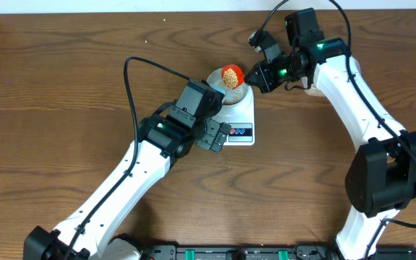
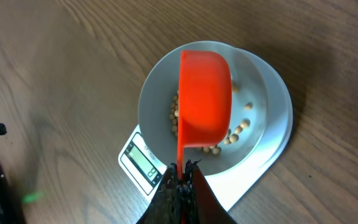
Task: Scoop item into bowl and weigh 50g on scale
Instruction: 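Tilt the scoop with the right gripper to pour soybeans into the bowl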
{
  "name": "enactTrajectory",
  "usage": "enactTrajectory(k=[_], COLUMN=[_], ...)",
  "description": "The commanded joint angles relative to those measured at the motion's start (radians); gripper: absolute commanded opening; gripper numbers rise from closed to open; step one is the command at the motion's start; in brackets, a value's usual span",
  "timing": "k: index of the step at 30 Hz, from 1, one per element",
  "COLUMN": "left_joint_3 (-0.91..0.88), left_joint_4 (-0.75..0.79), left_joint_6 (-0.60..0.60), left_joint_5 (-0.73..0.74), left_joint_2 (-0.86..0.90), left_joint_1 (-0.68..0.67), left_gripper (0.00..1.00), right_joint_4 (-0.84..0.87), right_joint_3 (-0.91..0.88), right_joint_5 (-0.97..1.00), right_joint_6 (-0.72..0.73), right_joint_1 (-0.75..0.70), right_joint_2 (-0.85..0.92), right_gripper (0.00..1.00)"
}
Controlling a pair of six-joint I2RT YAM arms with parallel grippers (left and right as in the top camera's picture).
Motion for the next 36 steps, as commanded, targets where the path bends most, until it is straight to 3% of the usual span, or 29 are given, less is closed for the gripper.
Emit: enactTrajectory(k=[1, 36], left_joint_3=[0.003, 0.003], left_joint_4=[-0.002, -0.002], left_joint_6=[-0.002, -0.002], left_joint_5=[0.0, 0.0], left_joint_2=[0.001, 0.001], left_joint_1=[0.003, 0.003], left_gripper=[0.98, 0.98], right_joint_4=[-0.001, -0.013], right_joint_3=[0.002, 0.002], right_joint_5=[0.0, 0.064], right_joint_6=[-0.037, -0.063], right_joint_1=[0.008, 0.009], right_joint_2=[-0.037, -0.079], right_gripper=[0.01, 0.01])
